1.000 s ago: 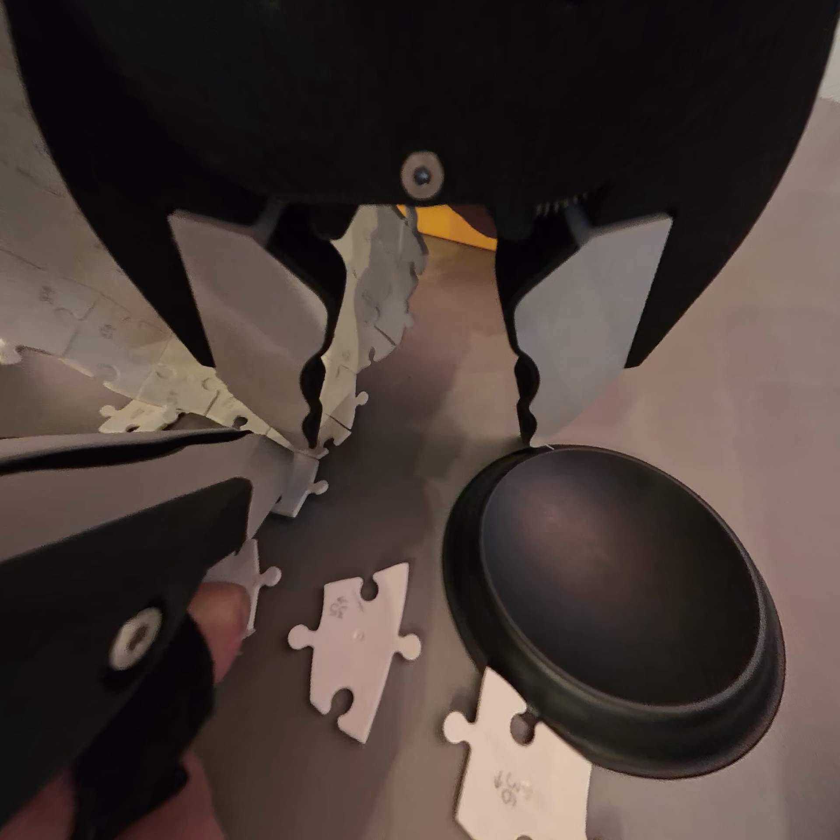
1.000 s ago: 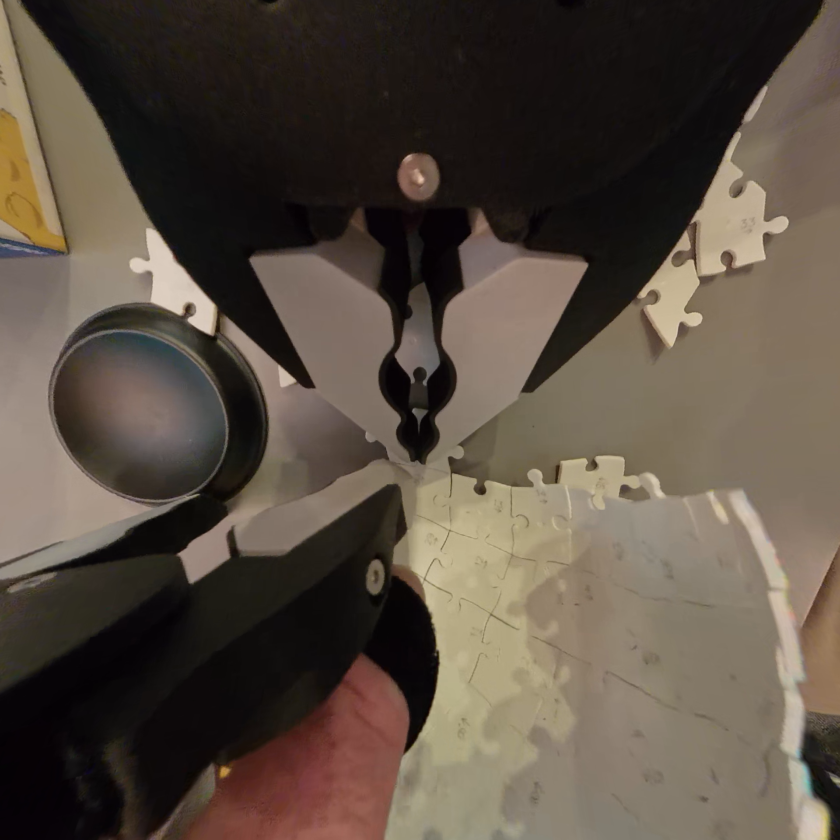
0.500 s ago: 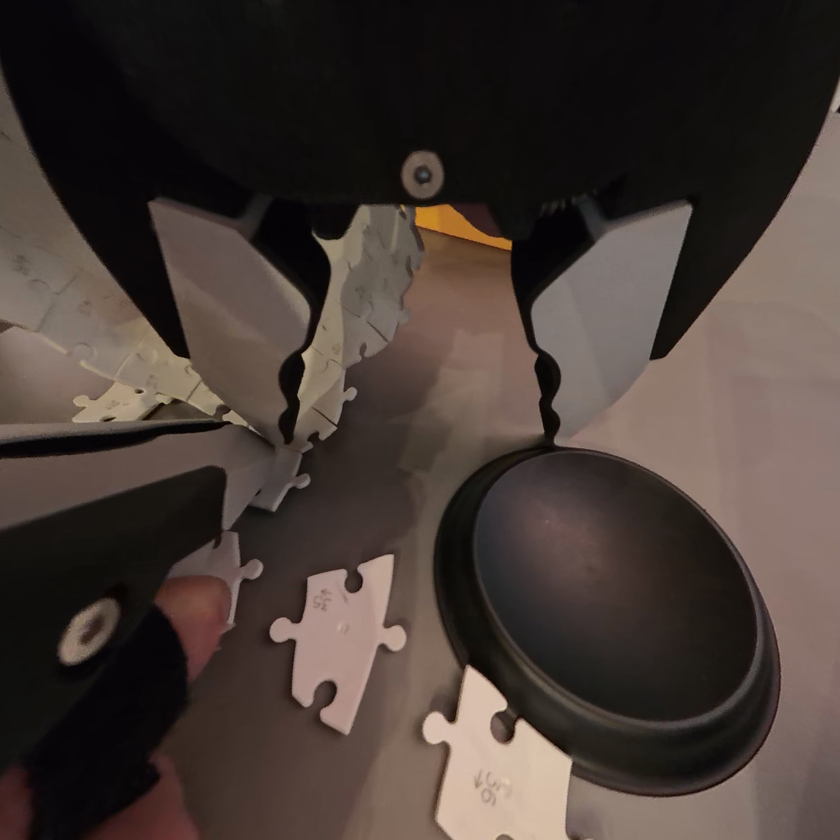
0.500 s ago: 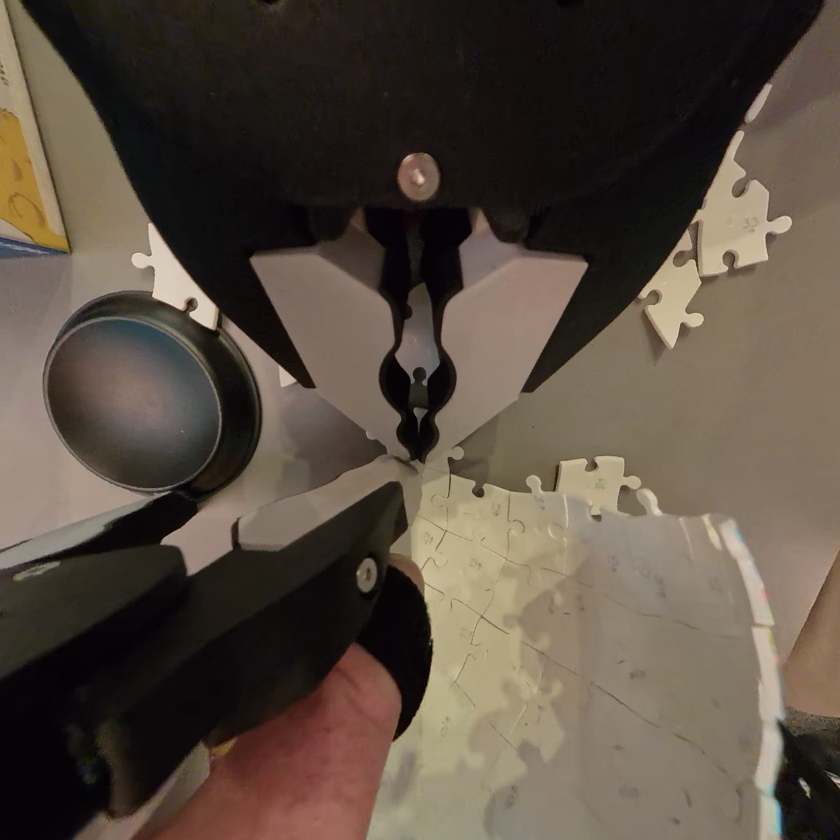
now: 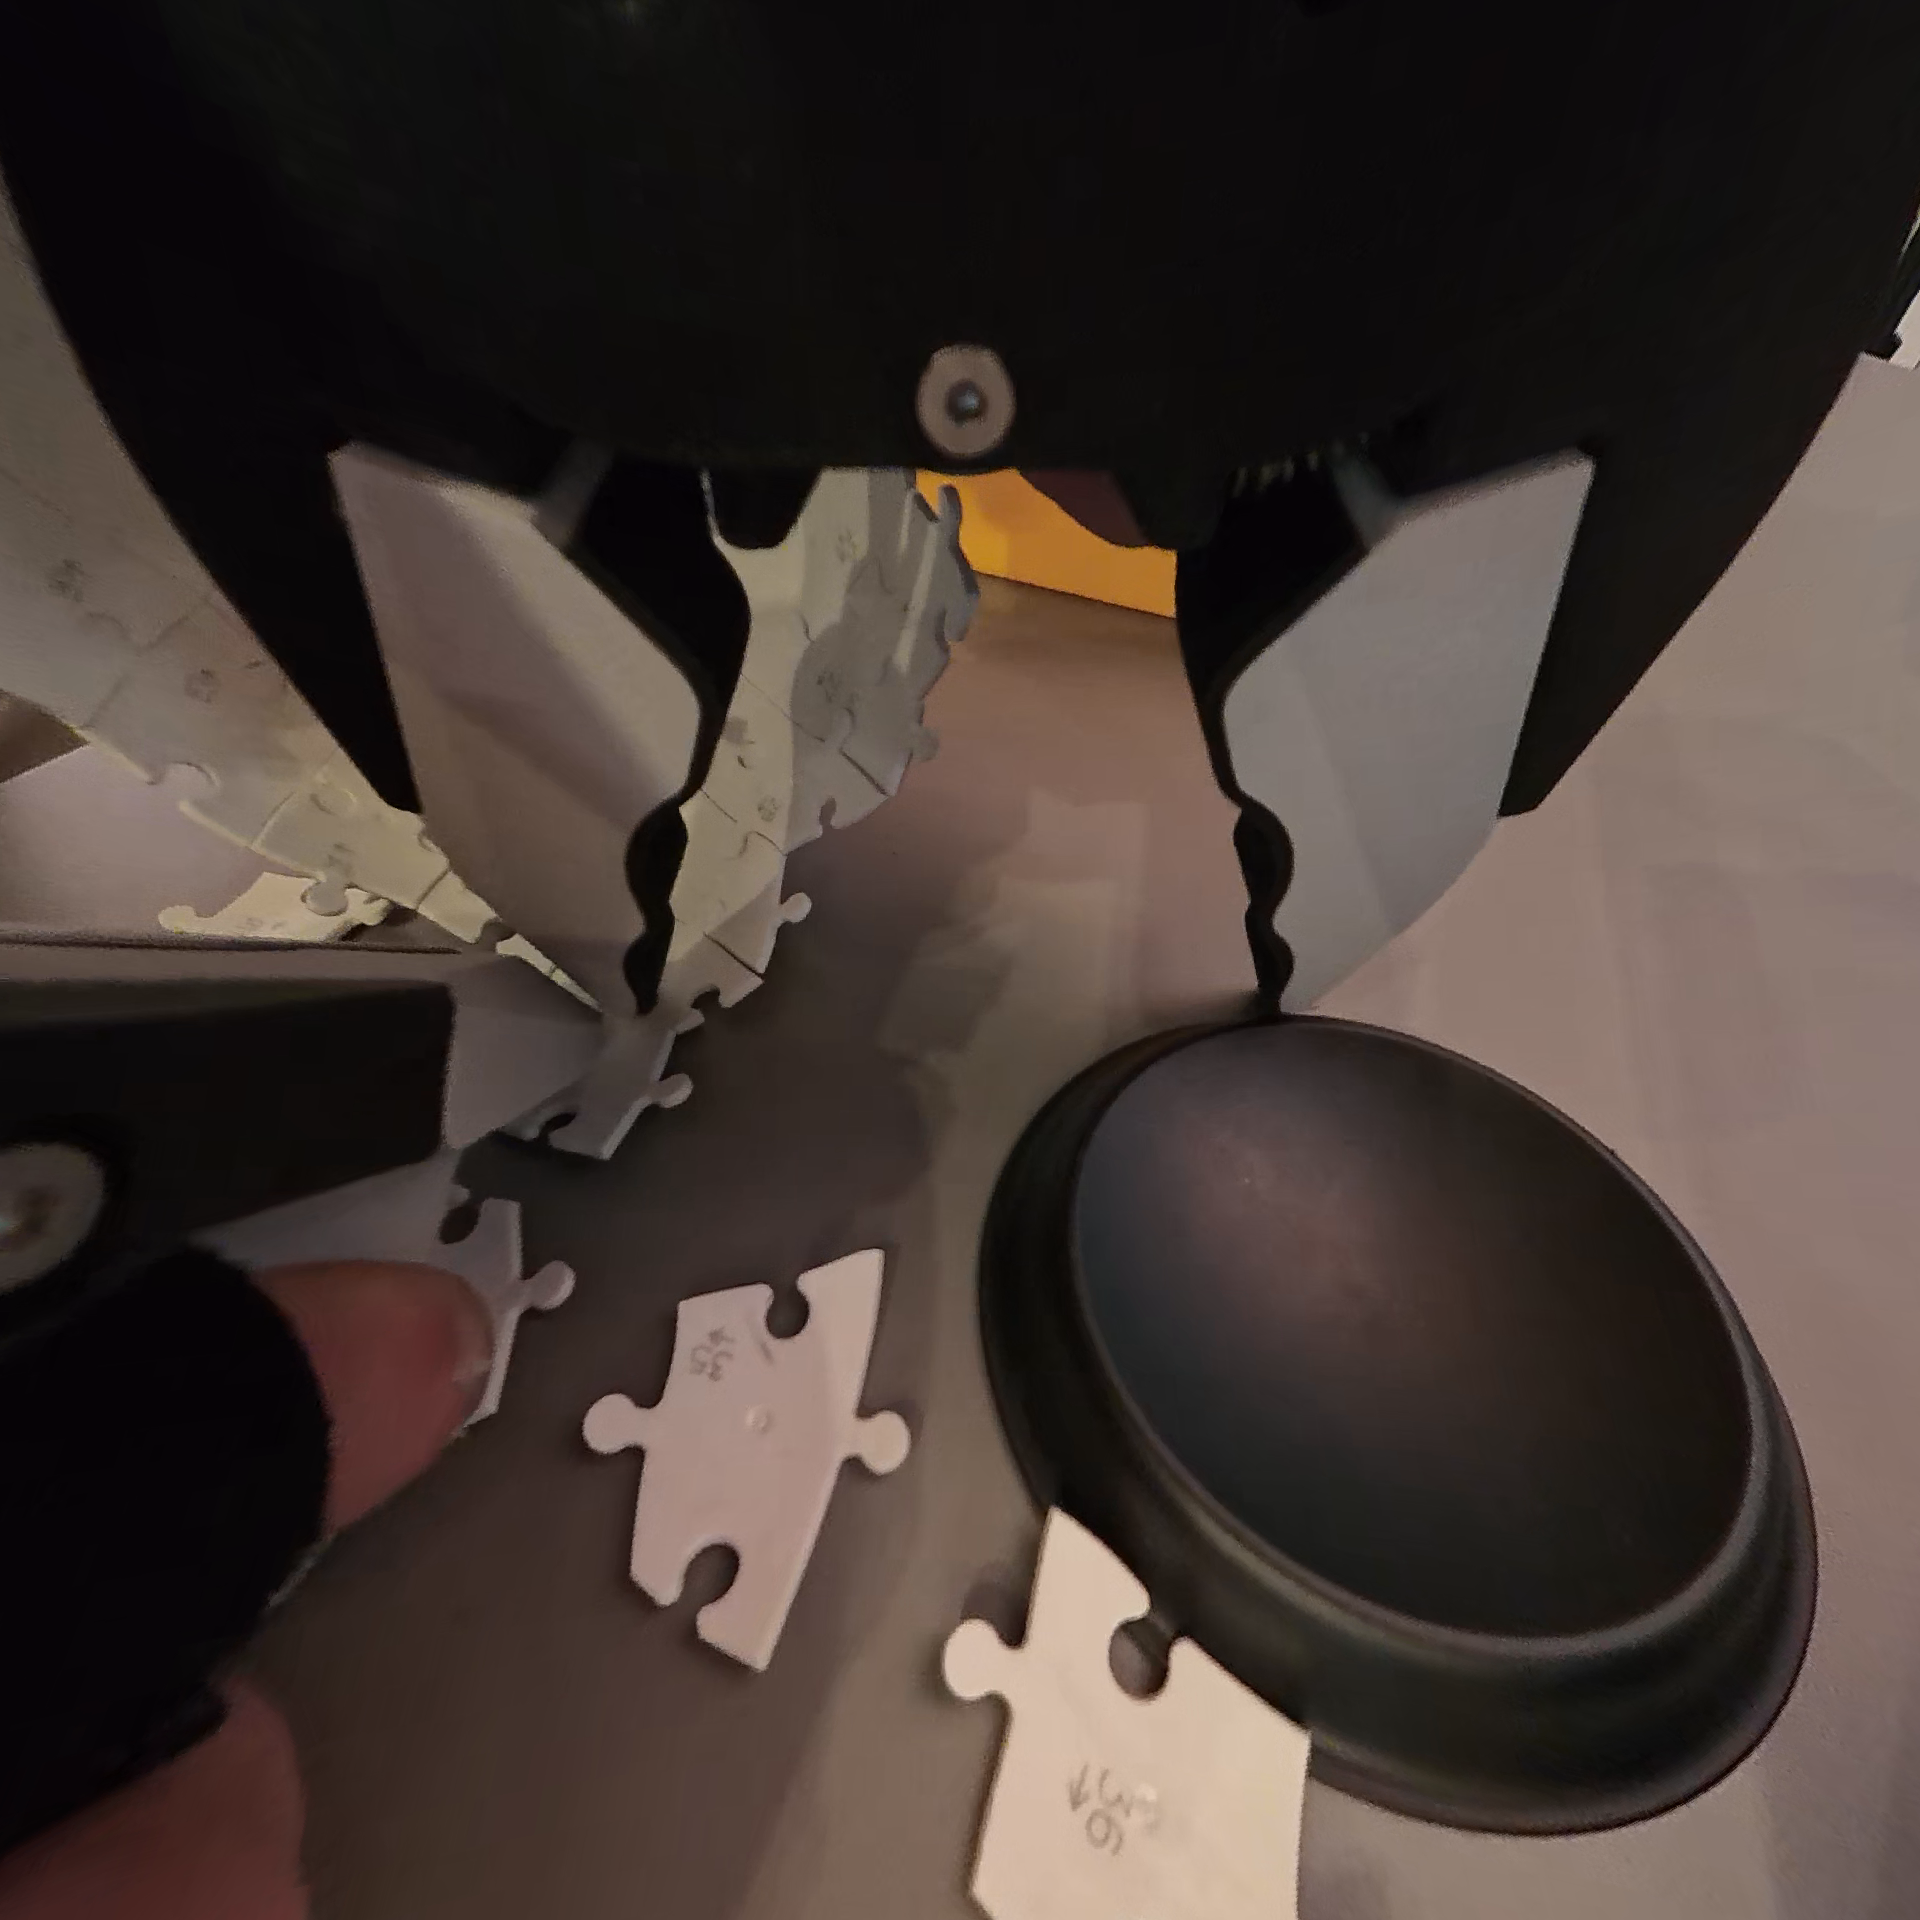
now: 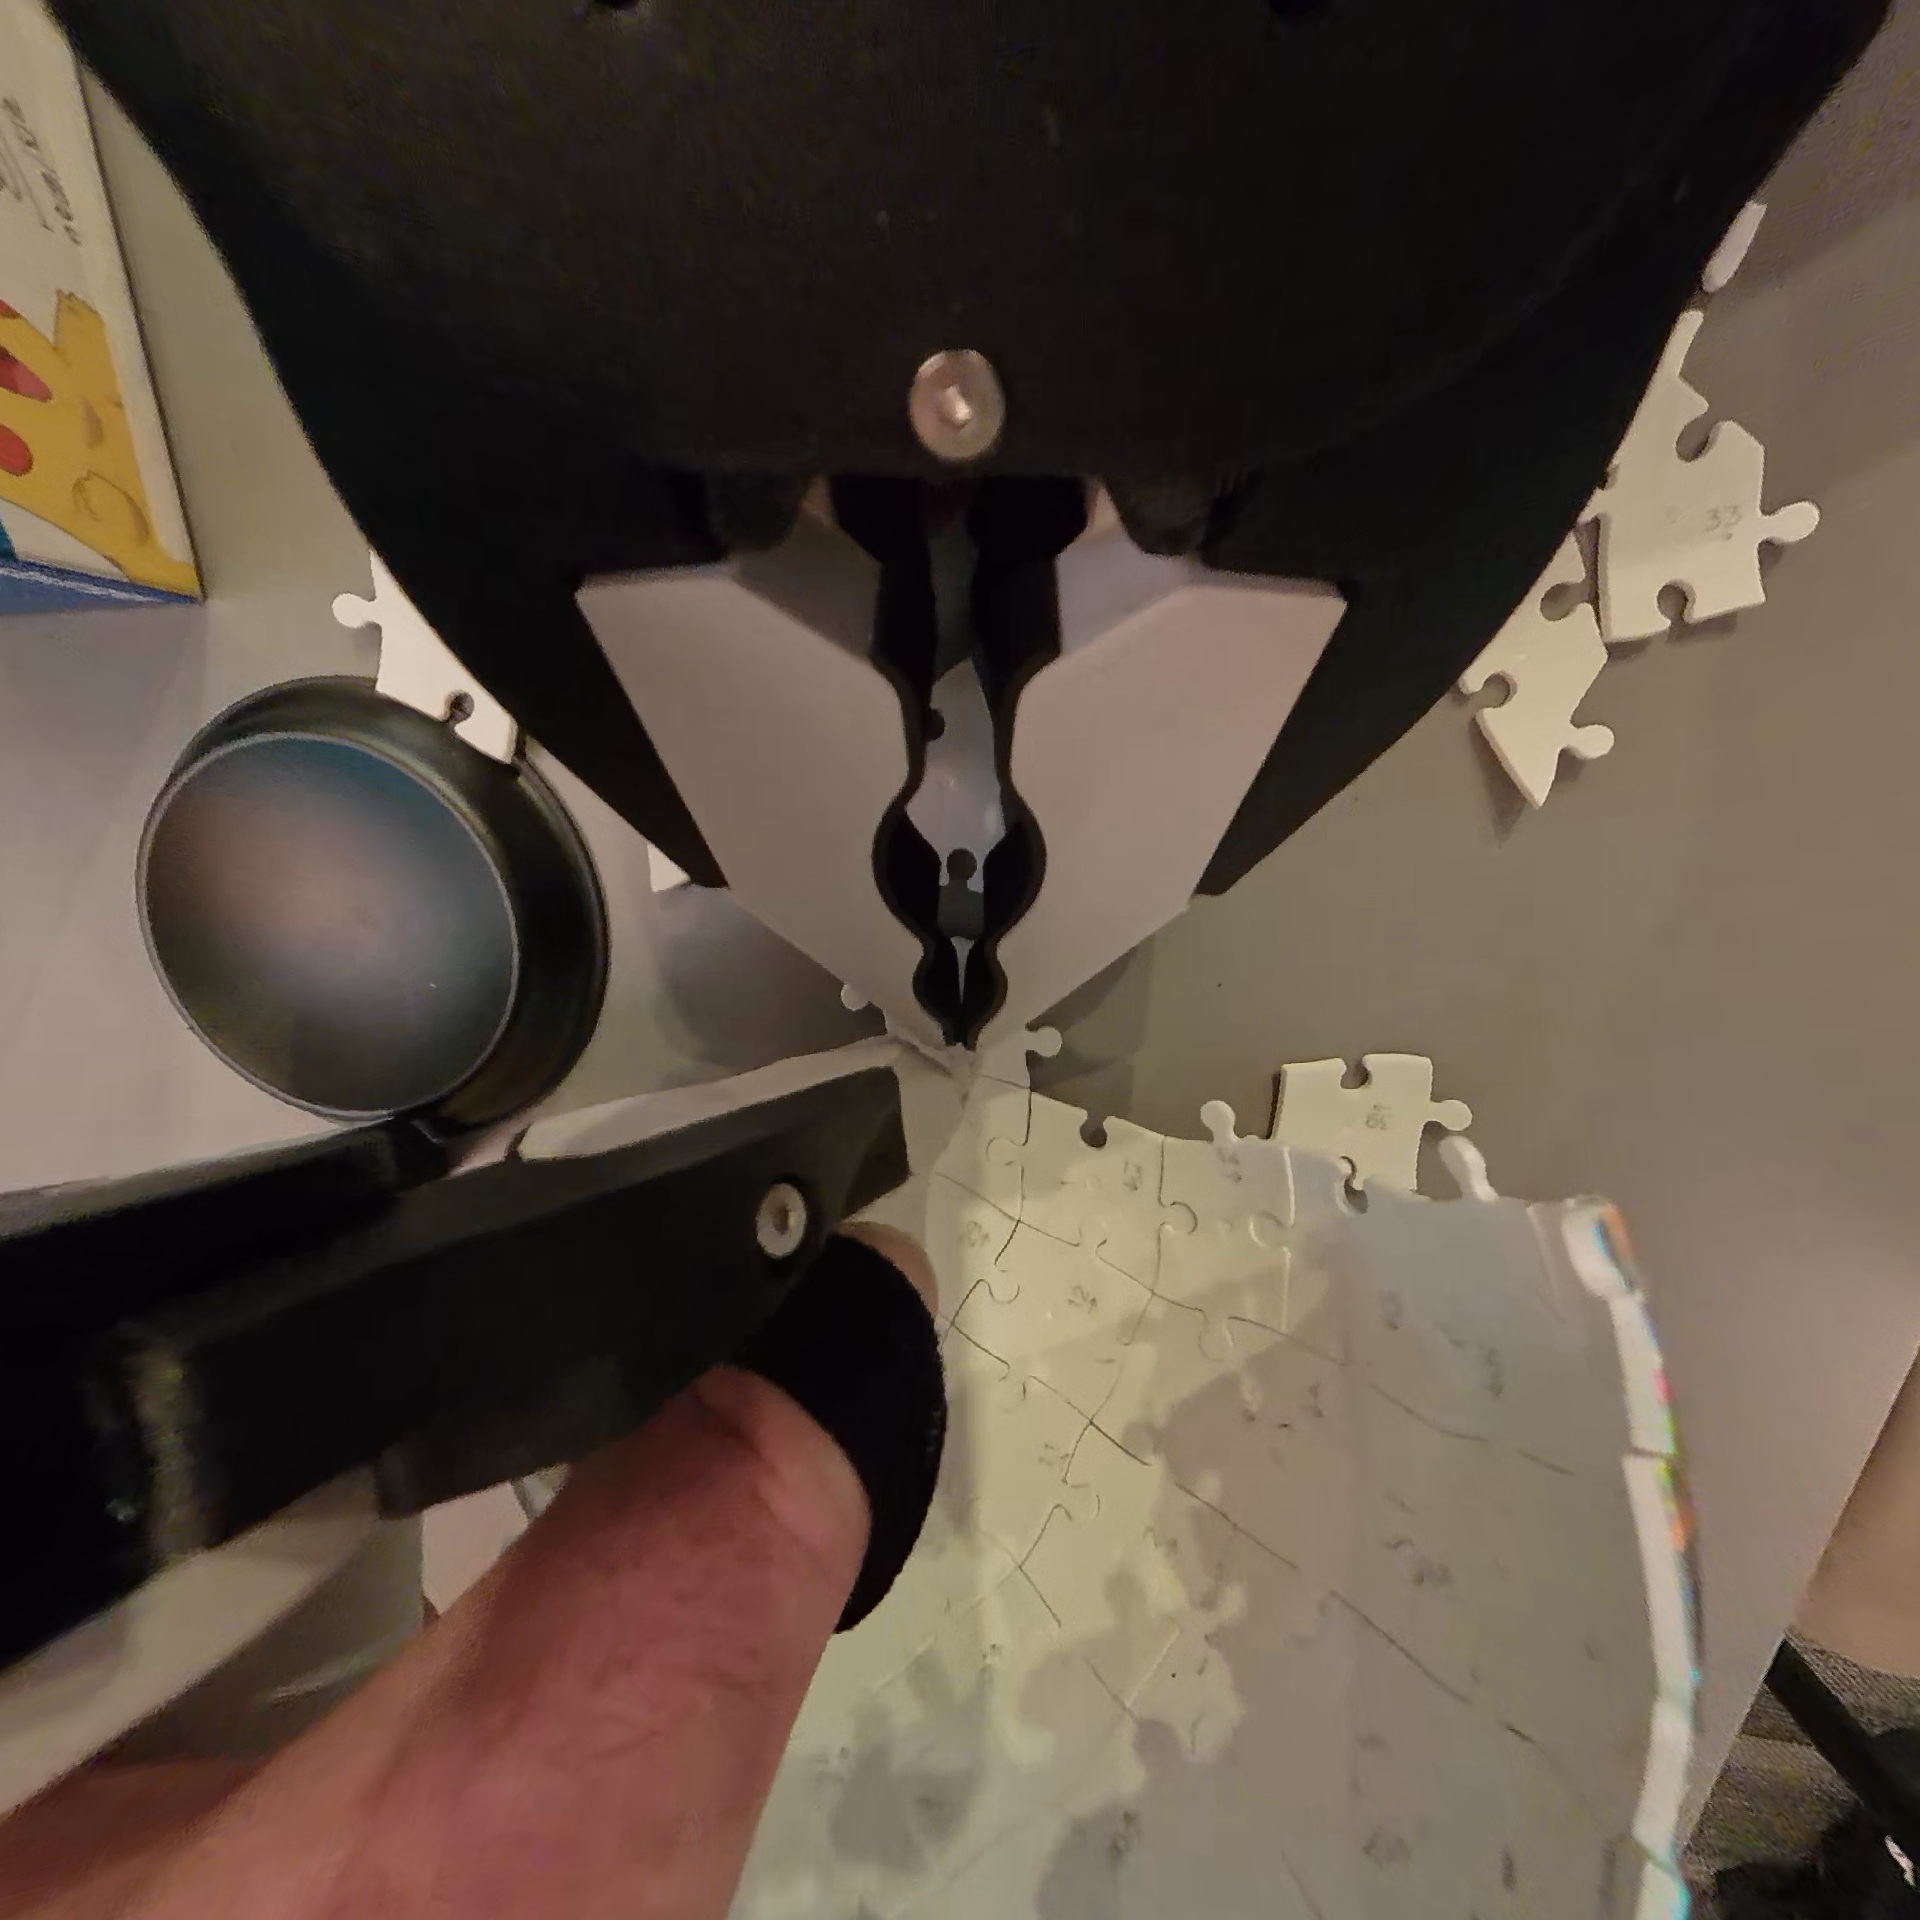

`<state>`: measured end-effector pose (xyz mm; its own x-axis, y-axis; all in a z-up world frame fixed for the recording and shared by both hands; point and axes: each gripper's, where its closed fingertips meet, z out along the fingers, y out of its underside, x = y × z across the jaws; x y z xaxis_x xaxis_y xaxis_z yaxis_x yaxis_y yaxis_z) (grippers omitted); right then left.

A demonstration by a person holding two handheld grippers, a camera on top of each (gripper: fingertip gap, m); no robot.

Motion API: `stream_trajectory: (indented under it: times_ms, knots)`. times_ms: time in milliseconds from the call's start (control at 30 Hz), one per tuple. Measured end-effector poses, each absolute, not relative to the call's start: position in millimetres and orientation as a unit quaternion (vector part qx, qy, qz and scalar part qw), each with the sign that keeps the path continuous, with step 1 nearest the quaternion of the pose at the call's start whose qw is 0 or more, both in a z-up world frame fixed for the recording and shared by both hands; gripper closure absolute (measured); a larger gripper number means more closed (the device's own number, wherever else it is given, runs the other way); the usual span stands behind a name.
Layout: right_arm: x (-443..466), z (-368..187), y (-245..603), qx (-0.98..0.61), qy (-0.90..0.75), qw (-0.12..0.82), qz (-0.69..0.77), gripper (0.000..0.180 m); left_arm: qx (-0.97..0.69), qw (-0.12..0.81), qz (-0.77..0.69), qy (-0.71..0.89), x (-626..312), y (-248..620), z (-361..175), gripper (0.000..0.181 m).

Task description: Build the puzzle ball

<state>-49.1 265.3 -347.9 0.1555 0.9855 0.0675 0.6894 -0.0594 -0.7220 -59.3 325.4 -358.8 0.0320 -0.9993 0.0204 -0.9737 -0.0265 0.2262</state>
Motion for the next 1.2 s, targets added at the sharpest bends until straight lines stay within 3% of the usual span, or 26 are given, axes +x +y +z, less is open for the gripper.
stream_trajectory:
  times_ms: [367, 500, 867, 1200]
  knots:
    - [-37.2, -315.9, 244.1, -0.689, -0.611, 0.313, 0.232, 0.180, 0.711, 0.098, -0.080, -0.692, -59.6, 326.0, -359.1, 0.075]
    - [-40.4, -325.0, 219.4, -0.691, -0.615, 0.285, 0.251, 0.167, 0.712, 0.095, -0.078, -0.691, -59.6, 326.0, -359.1, 0.075]
    - [51.8, -294.3, 253.7, -0.764, -0.519, 0.329, 0.199, 0.160, 0.711, 0.095, -0.078, -0.692, -59.6, 326.2, -359.2, 0.075]
    - [89.7, -327.4, 232.2, -0.791, -0.523, 0.269, 0.168, 0.151, 0.713, 0.097, -0.080, -0.690, -59.6, 326.1, -359.2, 0.075]
